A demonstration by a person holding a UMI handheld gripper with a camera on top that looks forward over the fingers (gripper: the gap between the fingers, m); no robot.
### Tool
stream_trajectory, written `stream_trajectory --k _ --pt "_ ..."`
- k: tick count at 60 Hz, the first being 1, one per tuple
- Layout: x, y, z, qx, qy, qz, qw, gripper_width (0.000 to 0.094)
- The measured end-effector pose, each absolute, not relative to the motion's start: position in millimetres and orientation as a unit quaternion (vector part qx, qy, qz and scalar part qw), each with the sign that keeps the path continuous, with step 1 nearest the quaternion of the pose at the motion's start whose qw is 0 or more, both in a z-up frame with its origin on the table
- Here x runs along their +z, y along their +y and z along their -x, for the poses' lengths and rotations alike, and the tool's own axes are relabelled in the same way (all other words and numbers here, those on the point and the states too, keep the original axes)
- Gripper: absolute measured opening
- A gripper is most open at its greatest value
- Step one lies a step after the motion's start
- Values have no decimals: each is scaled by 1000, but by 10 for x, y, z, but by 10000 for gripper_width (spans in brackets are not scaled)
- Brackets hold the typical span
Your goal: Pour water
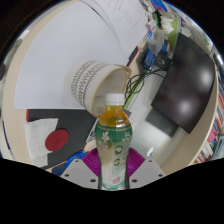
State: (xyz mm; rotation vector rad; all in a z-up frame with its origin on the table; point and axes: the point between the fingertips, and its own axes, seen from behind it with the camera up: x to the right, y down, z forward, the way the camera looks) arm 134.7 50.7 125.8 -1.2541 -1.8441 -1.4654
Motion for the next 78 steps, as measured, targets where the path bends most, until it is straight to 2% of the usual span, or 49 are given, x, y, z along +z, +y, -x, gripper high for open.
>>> stream_trajectory --k 6,11,23,32,38,46,58,78 --pt "1250 477 -1366 -530 -657 480 240 301" --pt "1302 436 -1378 -502 -633 522 272 301" --pt "1667 267 -1418 -380 -497 676 388 319" --pt "1889 198 -1505 -250 -341 771 476 320" --pt "1947 192 -1576 -139 -235 809 521 321" --pt "1910 217 -1748 -14 -109 816 567 322" --pt "1626 376 -1890 34 -28 802 595 321" --pt "881 431 -1891 54 -6 809 585 320"
